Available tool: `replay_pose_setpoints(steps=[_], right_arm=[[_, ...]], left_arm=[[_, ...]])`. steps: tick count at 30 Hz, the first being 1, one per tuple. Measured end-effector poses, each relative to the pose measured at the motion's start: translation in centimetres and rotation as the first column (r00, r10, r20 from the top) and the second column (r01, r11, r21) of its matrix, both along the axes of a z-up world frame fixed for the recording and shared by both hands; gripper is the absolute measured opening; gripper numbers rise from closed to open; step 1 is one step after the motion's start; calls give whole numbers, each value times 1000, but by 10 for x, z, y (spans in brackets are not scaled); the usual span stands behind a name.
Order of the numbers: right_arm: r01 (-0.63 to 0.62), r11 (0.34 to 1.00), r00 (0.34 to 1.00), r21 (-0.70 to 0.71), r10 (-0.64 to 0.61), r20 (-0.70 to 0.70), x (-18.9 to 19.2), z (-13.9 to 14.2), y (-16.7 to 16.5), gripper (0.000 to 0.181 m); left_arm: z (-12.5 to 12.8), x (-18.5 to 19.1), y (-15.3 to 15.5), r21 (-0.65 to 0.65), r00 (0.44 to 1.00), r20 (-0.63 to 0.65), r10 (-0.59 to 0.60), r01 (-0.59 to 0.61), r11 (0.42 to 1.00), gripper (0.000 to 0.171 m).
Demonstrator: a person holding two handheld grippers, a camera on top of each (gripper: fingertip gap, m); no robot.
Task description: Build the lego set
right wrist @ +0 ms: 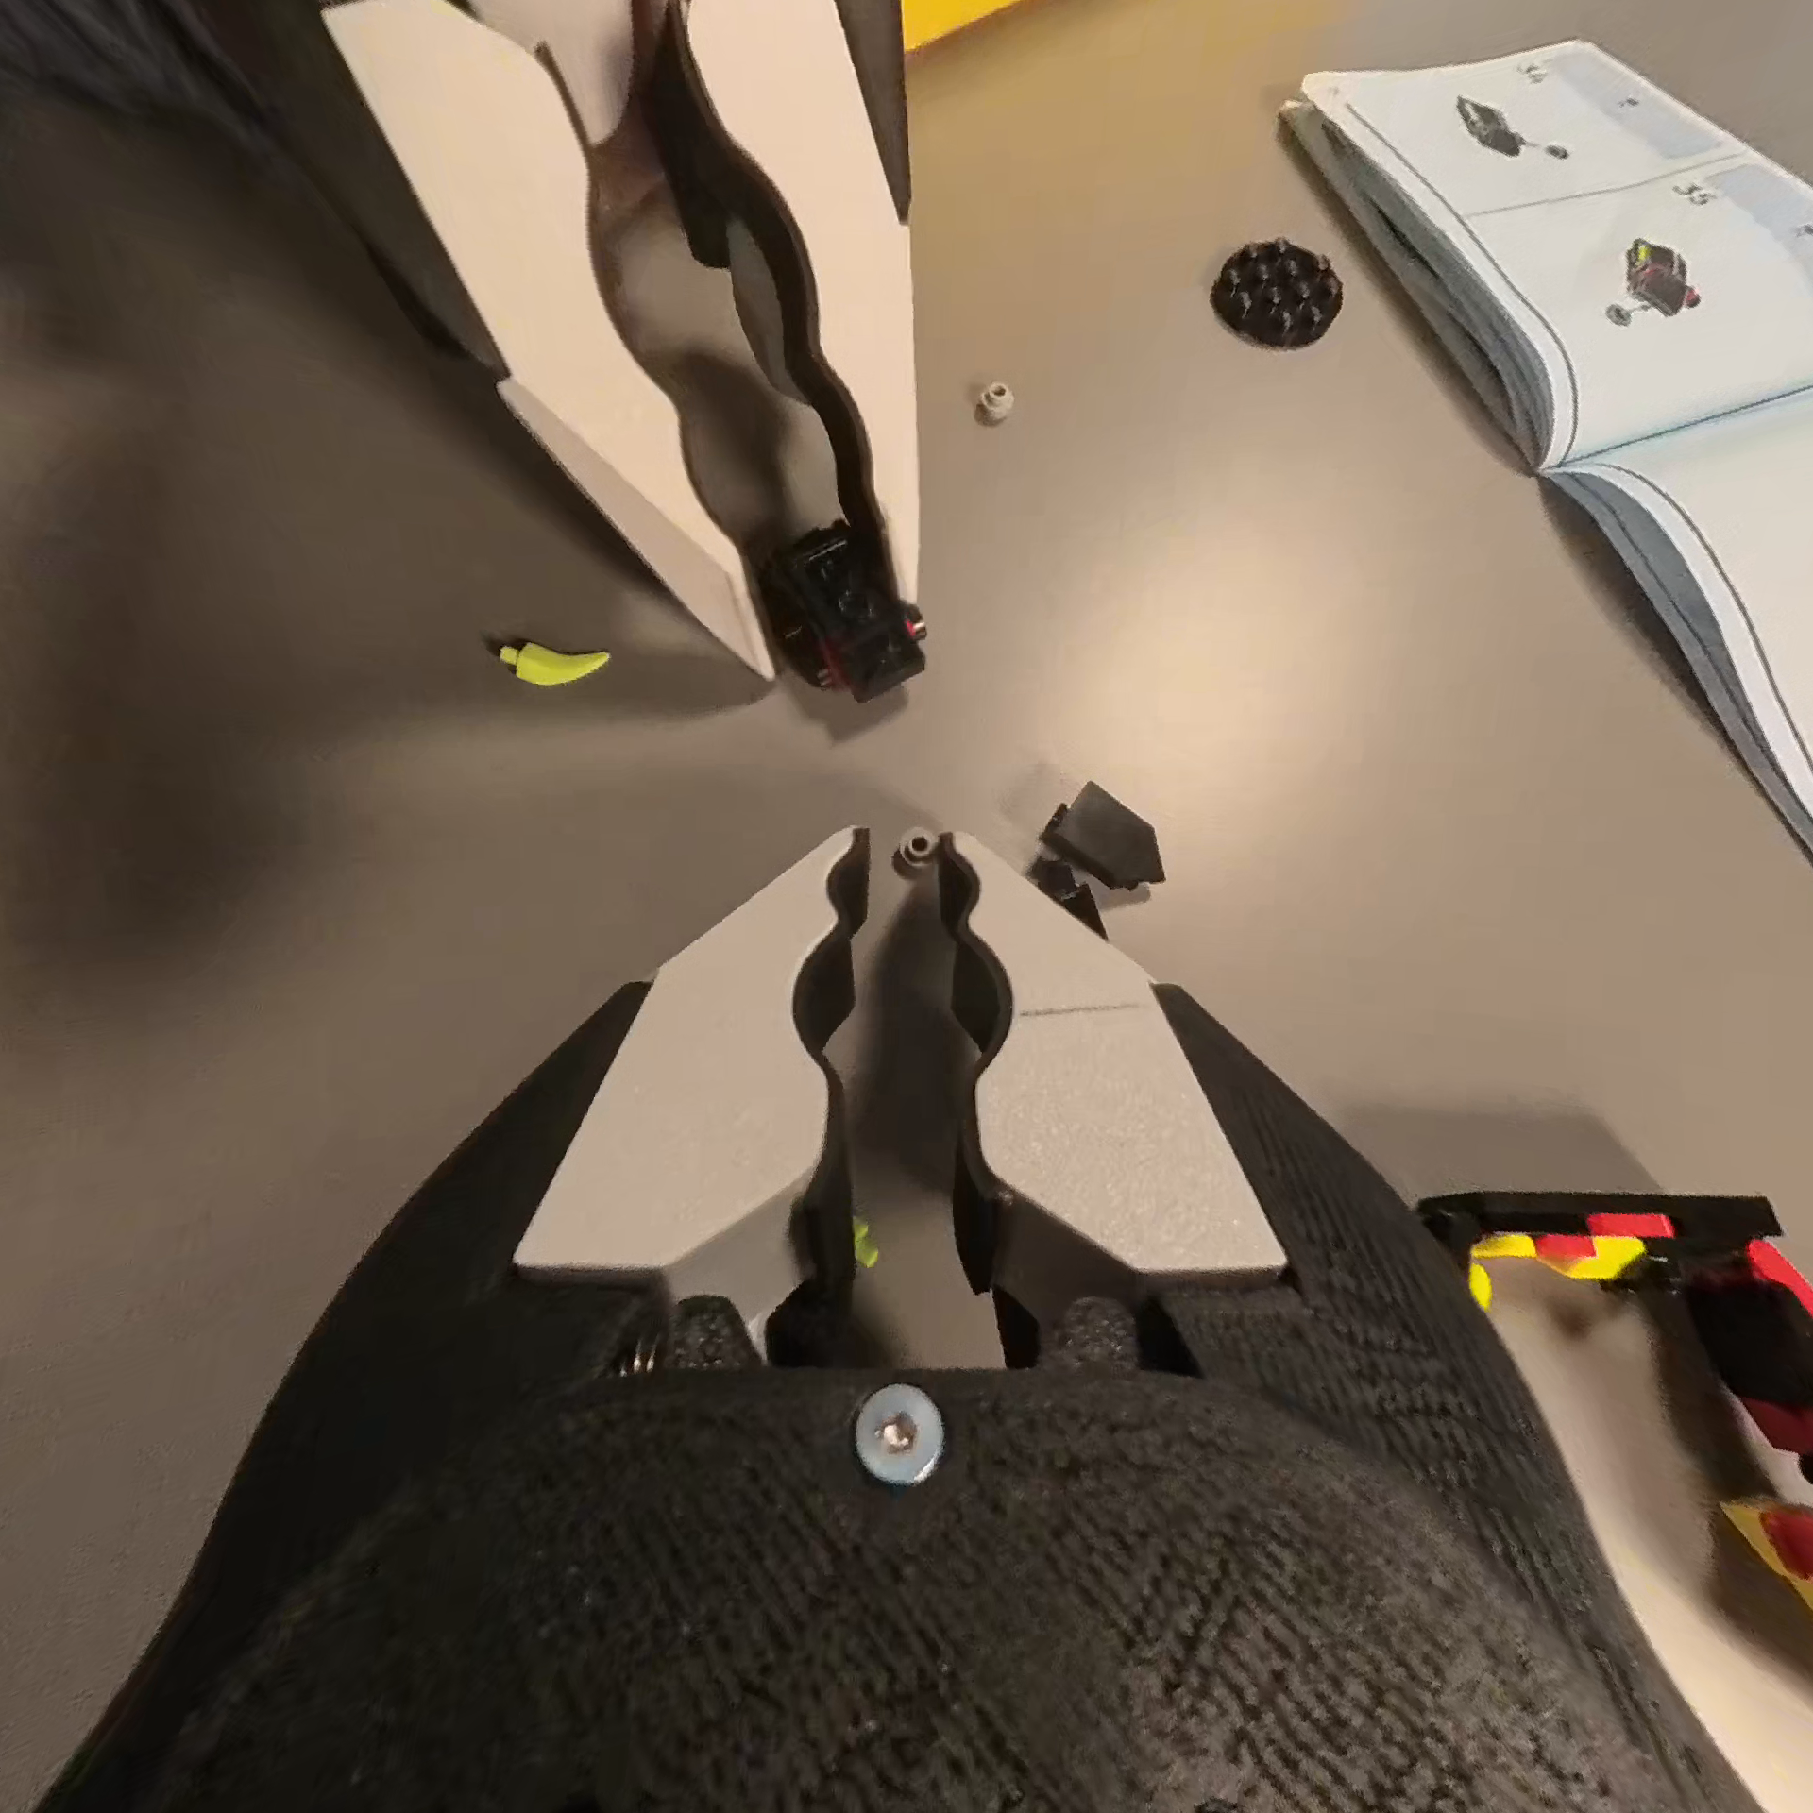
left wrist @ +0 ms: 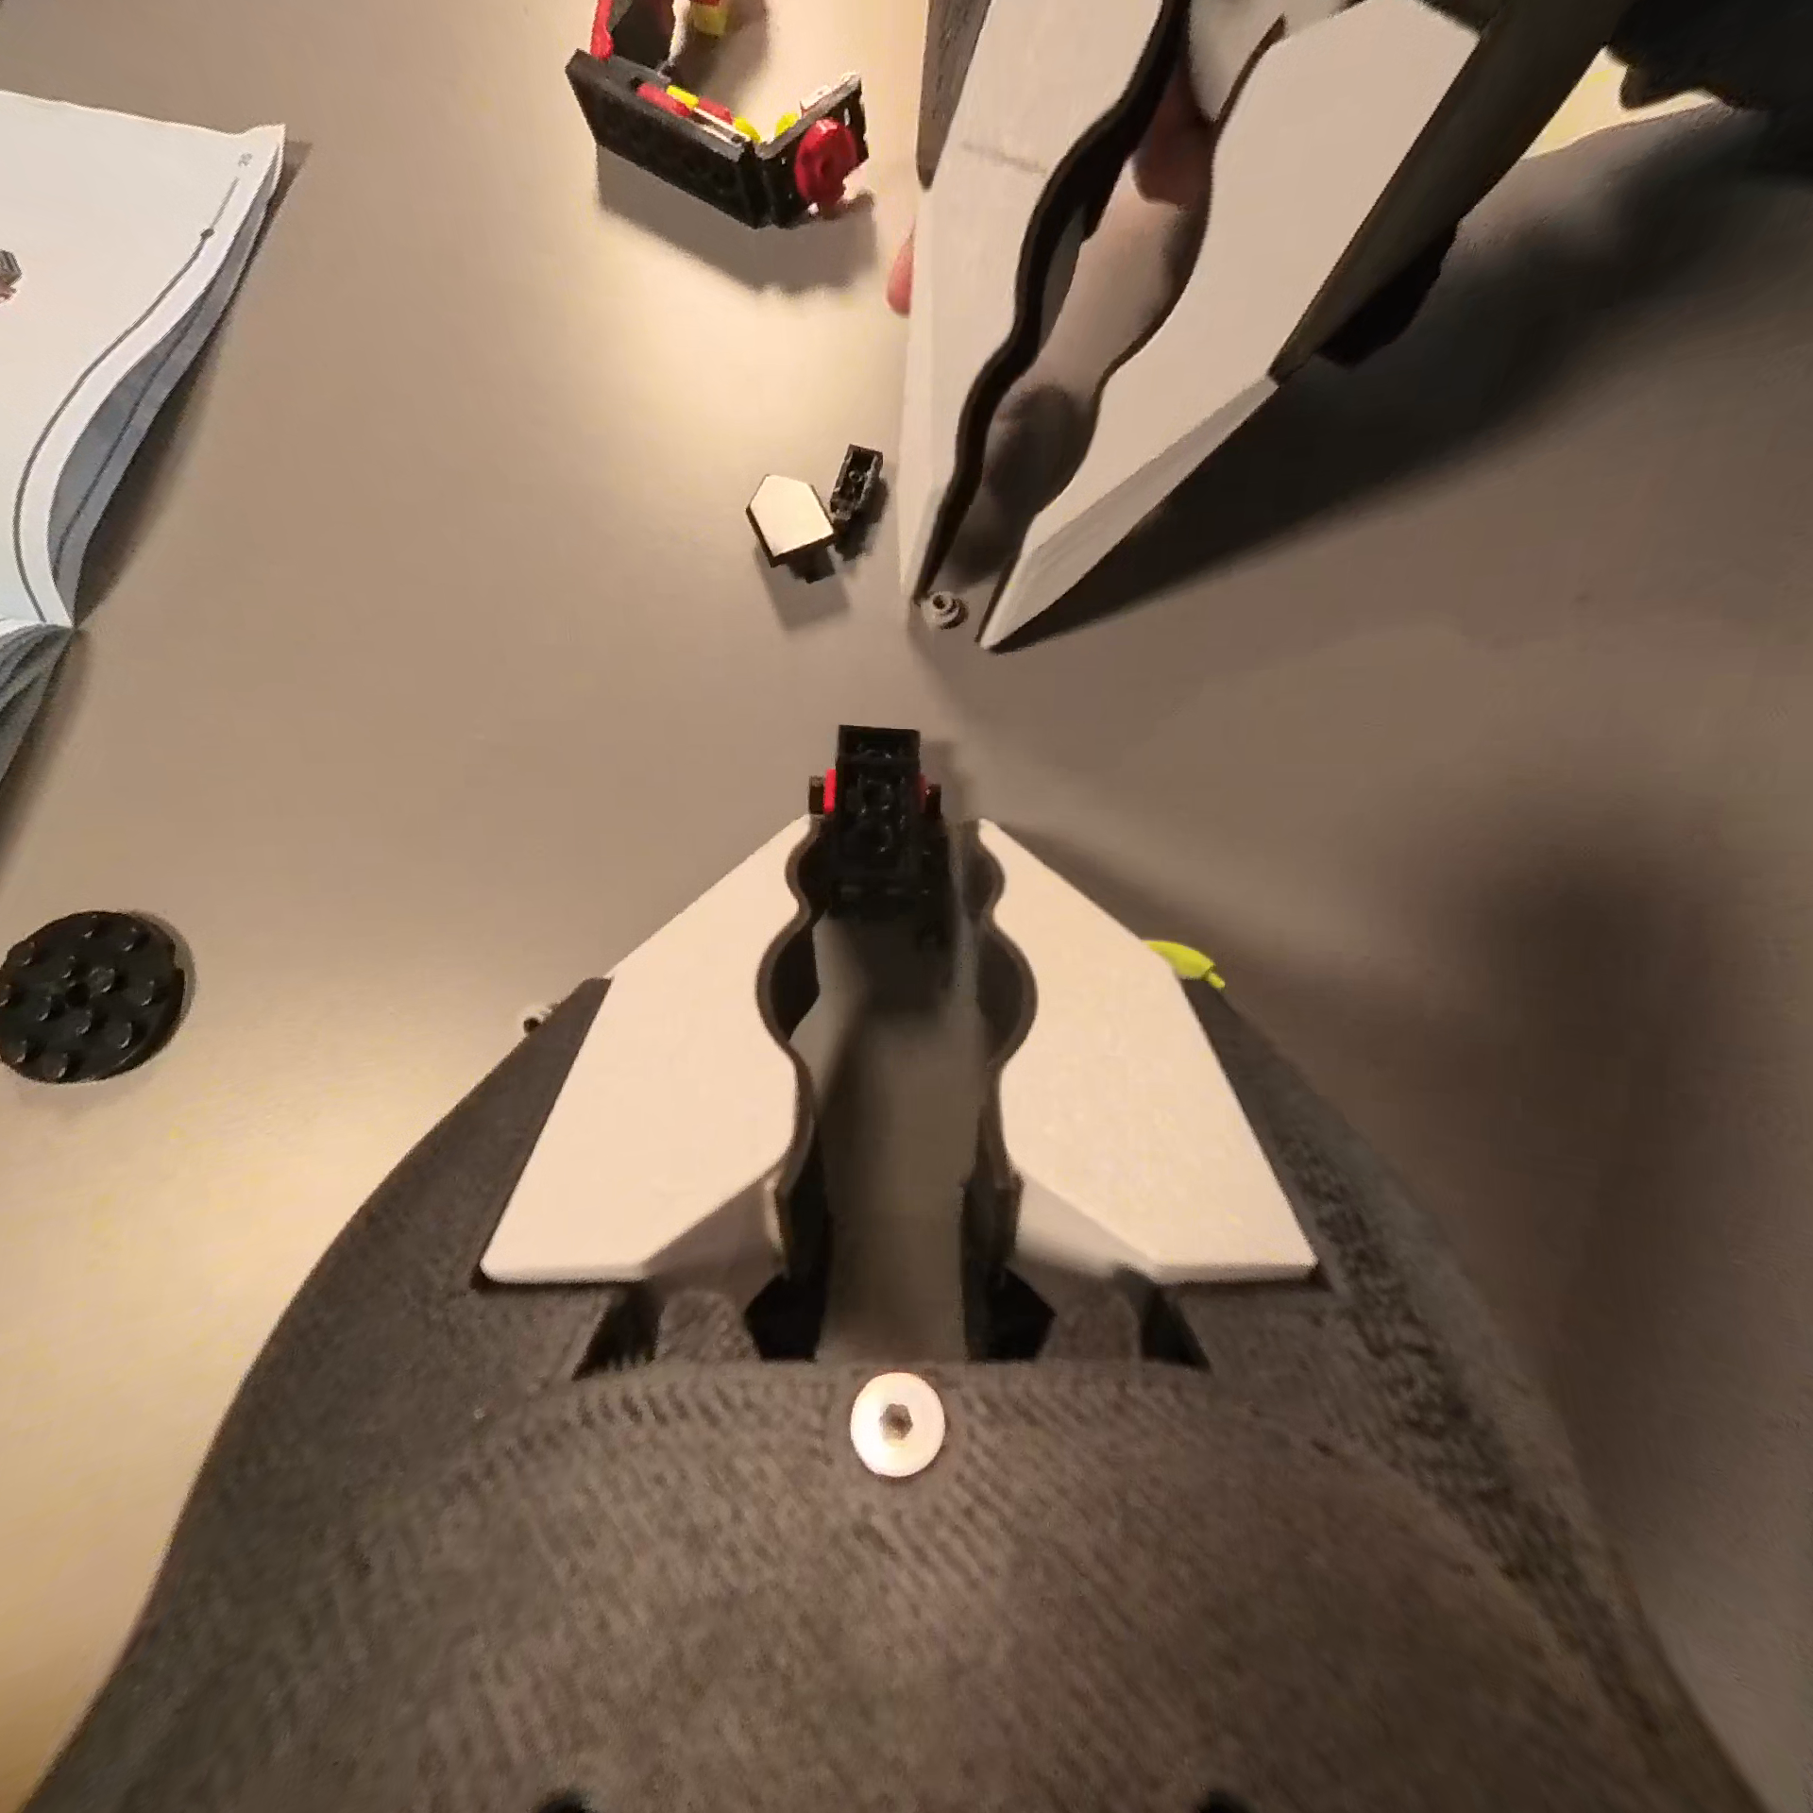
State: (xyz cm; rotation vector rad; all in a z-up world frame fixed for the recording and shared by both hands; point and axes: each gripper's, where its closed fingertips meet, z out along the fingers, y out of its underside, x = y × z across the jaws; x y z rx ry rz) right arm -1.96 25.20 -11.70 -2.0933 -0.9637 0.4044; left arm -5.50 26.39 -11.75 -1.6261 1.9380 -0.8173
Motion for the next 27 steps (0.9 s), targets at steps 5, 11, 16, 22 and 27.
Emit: replay_pose_setpoints(steps=[5, 11, 16, 22, 27], right_arm=[[2, 1000, 1000, 13, -2, 10, 0, 0, 1, 6], [-38, 995, 999, 91, 37, 13, -6, 13, 7, 5], [-162, 980, 987, 116, 163, -1, -27, 29, 10, 5], [-230, 972, 973, 56, 229, 17, -30, 27, 6, 5], [-243, 969, 970, 42, 242, 29, -30, 24, 4, 5]], left_arm=[[0, 3, -1, -15, 1000, 20, -7, 7, 1000, 39], [0, 3, 2, -2, 999, 29, -20, 20, 1000, 25], [1, 3, -9, -60, 997, 38, -73, 76, 995, 25], [5, 4, -14, -104, 991, 76, -106, 114, 988, 21], [5, 5, -16, -85, 989, 84, -119, 126, 988, 21]])
